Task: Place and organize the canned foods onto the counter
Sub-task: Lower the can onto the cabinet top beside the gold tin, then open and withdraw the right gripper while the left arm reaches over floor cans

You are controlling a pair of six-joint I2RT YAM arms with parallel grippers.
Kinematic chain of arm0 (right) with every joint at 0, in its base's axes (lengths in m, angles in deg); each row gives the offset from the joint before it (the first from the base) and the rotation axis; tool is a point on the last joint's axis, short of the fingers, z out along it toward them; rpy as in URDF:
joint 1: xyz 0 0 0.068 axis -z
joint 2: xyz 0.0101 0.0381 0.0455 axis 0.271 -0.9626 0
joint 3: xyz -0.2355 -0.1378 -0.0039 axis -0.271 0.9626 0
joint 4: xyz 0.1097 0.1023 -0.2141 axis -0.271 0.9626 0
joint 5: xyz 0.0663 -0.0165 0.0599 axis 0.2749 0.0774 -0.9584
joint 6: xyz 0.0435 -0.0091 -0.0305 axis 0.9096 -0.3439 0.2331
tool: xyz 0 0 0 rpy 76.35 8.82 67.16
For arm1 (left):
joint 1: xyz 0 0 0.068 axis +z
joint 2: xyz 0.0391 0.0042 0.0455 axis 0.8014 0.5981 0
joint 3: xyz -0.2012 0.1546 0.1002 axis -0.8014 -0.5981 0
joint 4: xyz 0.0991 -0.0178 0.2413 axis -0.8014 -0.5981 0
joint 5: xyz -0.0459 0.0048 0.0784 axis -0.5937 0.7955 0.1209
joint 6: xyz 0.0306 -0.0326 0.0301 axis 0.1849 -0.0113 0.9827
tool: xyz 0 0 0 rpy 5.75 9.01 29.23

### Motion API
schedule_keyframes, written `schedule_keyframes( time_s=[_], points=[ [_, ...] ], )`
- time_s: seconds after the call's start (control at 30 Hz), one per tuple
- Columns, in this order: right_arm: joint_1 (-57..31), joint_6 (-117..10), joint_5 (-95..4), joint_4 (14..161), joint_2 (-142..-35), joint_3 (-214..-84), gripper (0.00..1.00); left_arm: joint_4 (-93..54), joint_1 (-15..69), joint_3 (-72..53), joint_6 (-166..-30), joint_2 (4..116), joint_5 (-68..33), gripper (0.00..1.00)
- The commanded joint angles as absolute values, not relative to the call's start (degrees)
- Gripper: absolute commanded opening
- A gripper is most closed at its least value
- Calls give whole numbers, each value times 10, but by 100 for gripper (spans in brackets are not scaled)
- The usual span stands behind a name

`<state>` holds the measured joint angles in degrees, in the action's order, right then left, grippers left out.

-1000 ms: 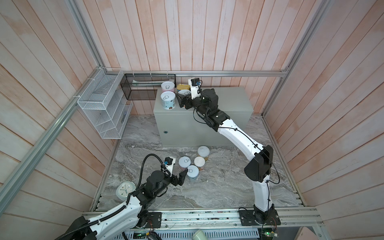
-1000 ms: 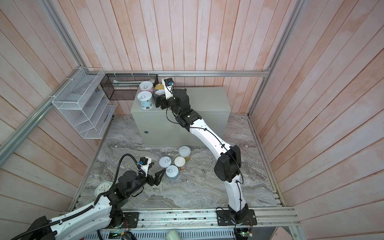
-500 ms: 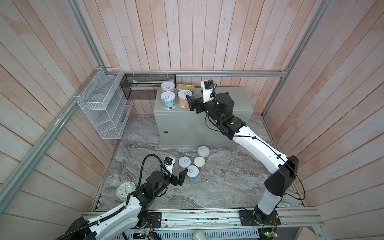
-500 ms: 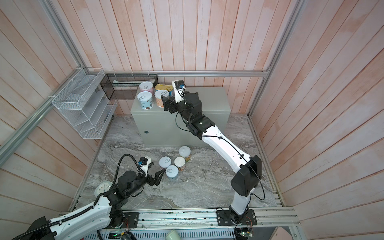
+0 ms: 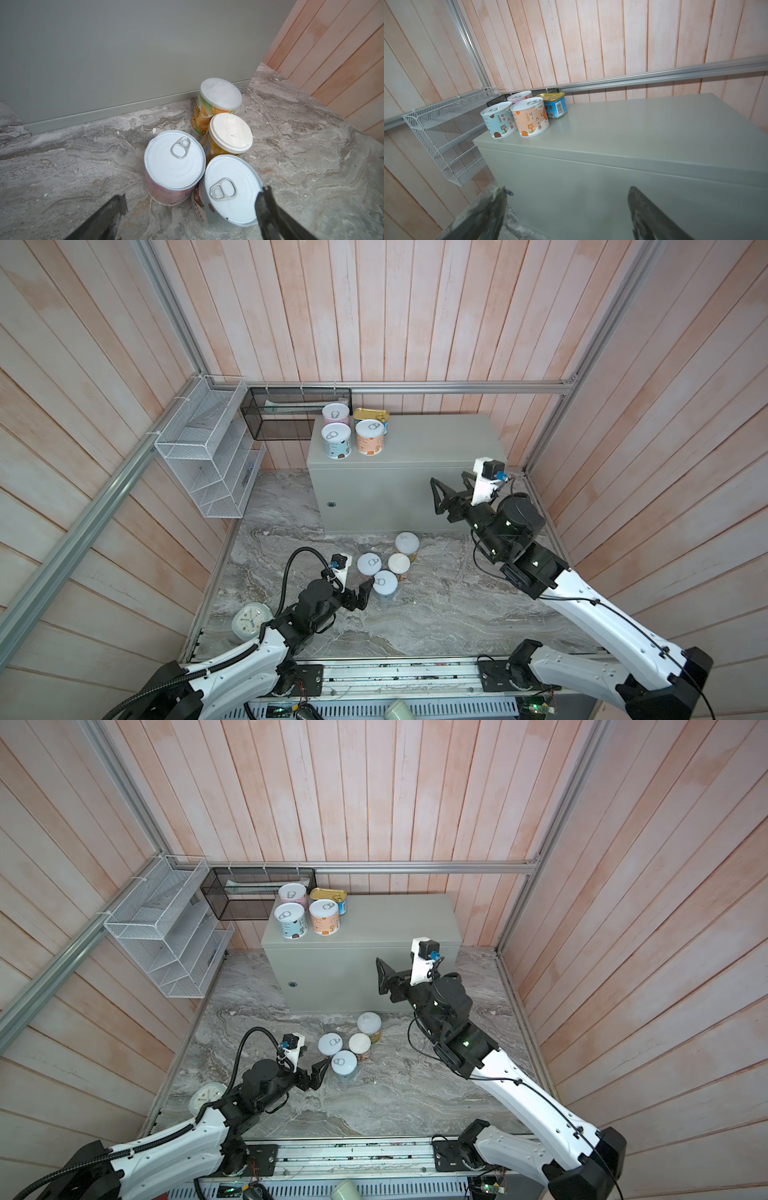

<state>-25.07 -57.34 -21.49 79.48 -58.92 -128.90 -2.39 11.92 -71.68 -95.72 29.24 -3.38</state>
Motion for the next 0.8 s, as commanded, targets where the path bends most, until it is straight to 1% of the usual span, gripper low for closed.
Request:
schedule_keyframes(
  time_s=[0.0,0.13,0.23,0.4,0.63,0.77],
  points=[
    [-253,-528,-197,815,-546,-1233,92,-4,121,-692,-967,315,-32,100],
    [-253,-499,-197,825,-507,-1160,91,3,121,-682,-971,345,-64,100],
    [-253,-477,-201,821,-486,-1112,91,-2,121,-675,-990,368,-67,100],
    [-253,-456,-207,796,-480,-1056,91,-38,116,-648,-1039,395,-80,100],
    [-253,-460,-210,780,-517,-1039,91,-167,99,-582,-1088,394,-55,100],
    [-253,-471,-220,779,-515,-1037,91,-247,92,-540,-1117,402,-36,100]
  ],
)
